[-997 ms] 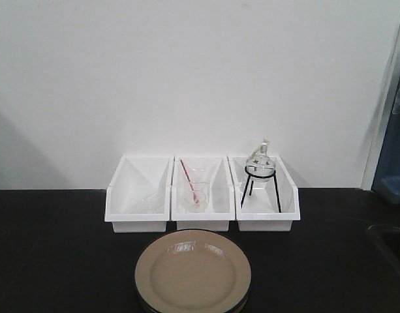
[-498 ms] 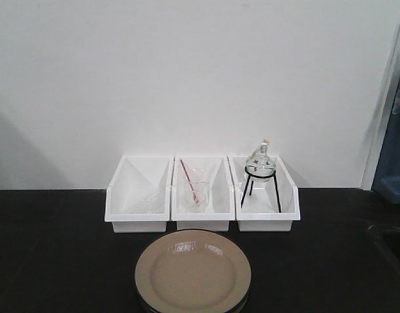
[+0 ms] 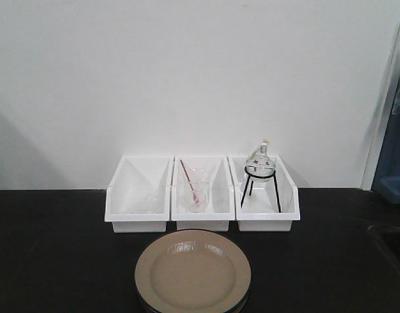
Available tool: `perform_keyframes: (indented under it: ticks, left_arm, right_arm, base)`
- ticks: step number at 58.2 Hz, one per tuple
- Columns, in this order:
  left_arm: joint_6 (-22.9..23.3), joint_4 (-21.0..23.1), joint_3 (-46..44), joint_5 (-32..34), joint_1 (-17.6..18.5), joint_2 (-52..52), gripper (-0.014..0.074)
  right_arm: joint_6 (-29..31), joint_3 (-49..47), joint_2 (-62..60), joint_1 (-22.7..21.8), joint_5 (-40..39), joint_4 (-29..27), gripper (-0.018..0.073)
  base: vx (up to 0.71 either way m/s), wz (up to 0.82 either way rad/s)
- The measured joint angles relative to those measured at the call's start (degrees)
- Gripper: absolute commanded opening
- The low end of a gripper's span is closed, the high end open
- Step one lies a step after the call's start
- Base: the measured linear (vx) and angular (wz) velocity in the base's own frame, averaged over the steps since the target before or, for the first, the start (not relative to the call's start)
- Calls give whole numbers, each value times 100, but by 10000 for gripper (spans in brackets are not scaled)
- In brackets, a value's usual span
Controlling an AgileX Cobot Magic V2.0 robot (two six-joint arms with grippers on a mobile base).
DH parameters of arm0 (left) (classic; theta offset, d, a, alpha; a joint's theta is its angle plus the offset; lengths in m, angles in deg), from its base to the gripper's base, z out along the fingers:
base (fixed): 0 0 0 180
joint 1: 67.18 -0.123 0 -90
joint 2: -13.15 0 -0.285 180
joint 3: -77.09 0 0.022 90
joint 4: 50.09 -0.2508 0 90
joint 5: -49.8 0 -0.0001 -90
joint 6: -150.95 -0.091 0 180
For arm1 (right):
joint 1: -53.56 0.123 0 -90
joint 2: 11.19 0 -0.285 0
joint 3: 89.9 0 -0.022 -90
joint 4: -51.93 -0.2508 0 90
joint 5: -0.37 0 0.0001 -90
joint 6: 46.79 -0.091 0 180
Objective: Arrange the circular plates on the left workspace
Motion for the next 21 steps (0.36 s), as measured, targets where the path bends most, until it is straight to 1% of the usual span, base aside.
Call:
perform_keyframes:
  ticks: [21]
  left_arm:
    - [0,0,0,0,0,0,2]
  right_arm:
    - [0,0,0,0,0,0,-3]
  base:
    - [0,0]
